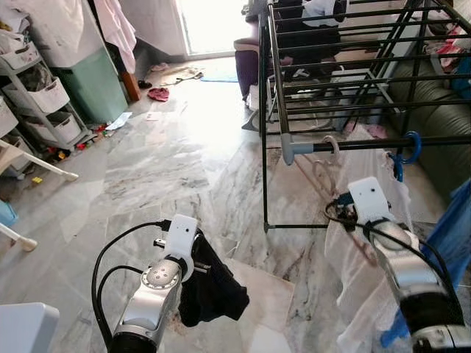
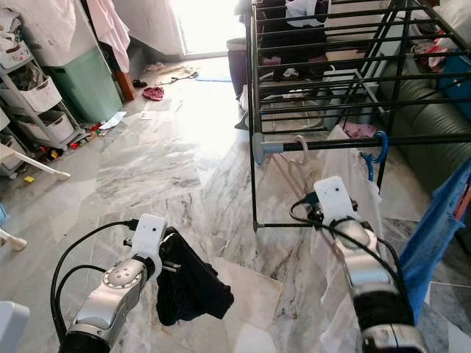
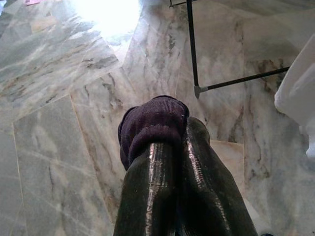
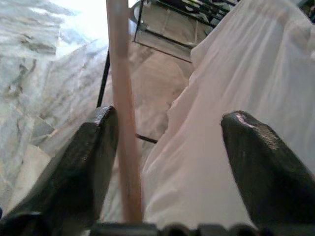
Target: Hang hanger
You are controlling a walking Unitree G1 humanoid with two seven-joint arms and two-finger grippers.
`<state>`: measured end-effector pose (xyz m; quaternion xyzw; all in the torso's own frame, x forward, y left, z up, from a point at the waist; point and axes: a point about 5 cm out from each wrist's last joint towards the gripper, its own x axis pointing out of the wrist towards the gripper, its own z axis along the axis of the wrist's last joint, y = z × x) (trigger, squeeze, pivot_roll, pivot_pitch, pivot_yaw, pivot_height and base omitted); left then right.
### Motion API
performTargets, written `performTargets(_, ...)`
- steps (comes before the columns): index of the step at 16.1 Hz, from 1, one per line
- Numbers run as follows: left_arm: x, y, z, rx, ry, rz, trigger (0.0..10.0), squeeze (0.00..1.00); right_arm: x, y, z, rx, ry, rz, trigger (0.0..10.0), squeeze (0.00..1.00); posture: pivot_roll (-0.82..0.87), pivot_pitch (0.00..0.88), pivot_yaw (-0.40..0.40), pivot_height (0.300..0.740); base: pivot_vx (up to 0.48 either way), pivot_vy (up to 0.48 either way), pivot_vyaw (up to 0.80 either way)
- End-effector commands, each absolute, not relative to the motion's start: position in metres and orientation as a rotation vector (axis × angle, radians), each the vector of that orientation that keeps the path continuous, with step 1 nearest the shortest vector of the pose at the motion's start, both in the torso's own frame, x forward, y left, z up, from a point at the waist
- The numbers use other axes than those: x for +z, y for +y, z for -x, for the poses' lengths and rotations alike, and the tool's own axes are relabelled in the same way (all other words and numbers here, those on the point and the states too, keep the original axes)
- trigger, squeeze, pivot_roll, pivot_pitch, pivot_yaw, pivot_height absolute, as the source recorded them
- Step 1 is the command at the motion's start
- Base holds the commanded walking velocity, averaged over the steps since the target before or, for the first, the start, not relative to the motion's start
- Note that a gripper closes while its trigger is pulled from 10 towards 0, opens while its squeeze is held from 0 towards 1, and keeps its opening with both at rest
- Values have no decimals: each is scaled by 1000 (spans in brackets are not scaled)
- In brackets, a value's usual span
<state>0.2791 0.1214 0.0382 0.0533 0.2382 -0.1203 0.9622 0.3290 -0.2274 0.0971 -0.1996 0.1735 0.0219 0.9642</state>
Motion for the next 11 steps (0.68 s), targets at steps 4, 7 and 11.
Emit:
performTargets(4, 41, 126, -281, -230, 478, -137, 10000, 0, 95, -223, -337, 66, 353, 386, 10000, 1000, -58, 0, 110, 740, 0, 0, 0)
performTargets(7, 40, 127, -280, -231, 482, -144, 10000, 0, 95, -216, -344, 84, 347, 366, 10000, 1000, -53, 0, 113, 740, 0, 0, 0)
performTargets(11, 38, 128, -278, -227, 497, -154, 10000, 0, 102, -206, -354, 132, 322, 309, 10000, 984, -46, 0, 107, 740, 0, 0, 0)
